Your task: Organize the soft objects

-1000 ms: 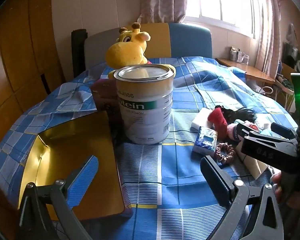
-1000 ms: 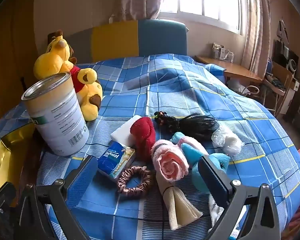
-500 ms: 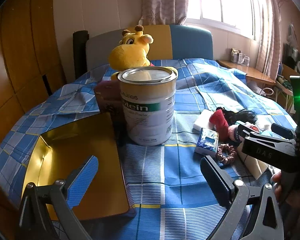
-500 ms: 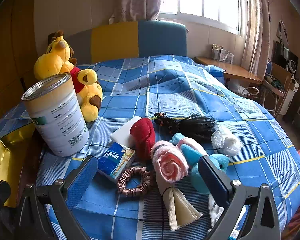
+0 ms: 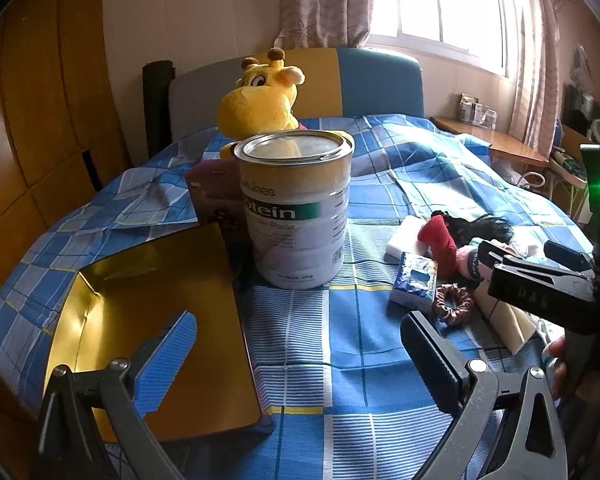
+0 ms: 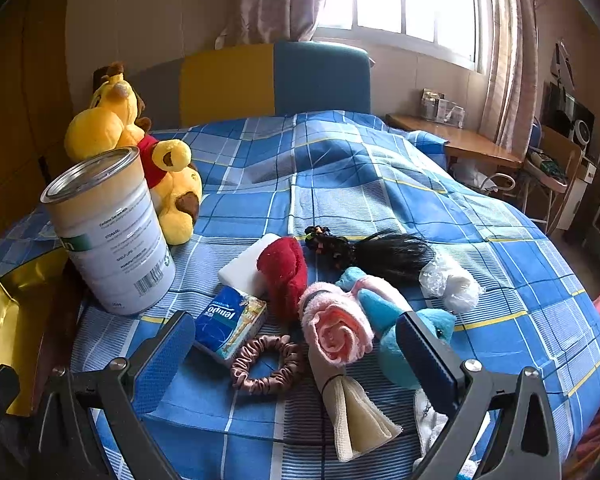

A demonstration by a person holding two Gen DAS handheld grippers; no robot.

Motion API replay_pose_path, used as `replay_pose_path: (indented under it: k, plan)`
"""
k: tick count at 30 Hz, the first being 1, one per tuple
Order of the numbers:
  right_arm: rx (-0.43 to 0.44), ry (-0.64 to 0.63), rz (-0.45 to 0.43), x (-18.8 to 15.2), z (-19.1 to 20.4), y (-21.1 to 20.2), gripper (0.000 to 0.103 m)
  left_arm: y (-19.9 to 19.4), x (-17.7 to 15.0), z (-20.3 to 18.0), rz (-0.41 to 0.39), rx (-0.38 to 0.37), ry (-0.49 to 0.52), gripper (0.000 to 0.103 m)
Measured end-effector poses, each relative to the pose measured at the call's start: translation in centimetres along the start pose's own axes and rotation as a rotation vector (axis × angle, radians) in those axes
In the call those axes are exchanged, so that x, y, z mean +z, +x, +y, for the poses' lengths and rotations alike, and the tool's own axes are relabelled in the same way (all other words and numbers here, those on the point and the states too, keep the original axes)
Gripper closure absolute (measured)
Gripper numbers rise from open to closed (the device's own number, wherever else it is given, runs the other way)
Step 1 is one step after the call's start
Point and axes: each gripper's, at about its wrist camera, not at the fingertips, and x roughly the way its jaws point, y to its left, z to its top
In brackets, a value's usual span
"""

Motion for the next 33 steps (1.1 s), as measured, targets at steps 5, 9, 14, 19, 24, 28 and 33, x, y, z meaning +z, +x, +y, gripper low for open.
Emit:
replay_pose_path:
  k: [5,9,14,19,24,28,33]
  plan:
    - [0.0,0.009,-0.001,0.1,-0.2,-0.1,0.001,-0.1,-0.1,-0.5,-0.001,-0.014,0.027,0.0]
    - [0.001,0.013,-0.006,0.1,-0.3,-0.2,0.001,0.0,-0.2,-0.6,0.002,-0.03,0.03,0.0]
    - [0.0,0.025,-0.009,0.2,-0.6,-0.2,0.001,0.1,-0.3,-0.7,0.017,-0.064,0.03,0.0]
    - [-0.001,0.046,-0.009,0.3,-0.9,-0.3,0.001,0.3,-0.5,-1.0,0.023,-0.073,0.04,0.0]
    - [-0.003,0.063,-0.01,0.4,-1.3,-0.3,0.001,0.5,-0.5,-1.1,0.04,-0.091,0.044,0.0]
    - [-0.003,0.072,-0.01,0.4,-1.5,-0.4,0.001,0.6,-0.6,-1.4,0.049,-0.098,0.056,0.0]
    - [-0.005,0.082,-0.015,0.5,-1.7,-0.4,0.001,0.6,-0.6,-1.7,0.052,-0.111,0.067,0.0]
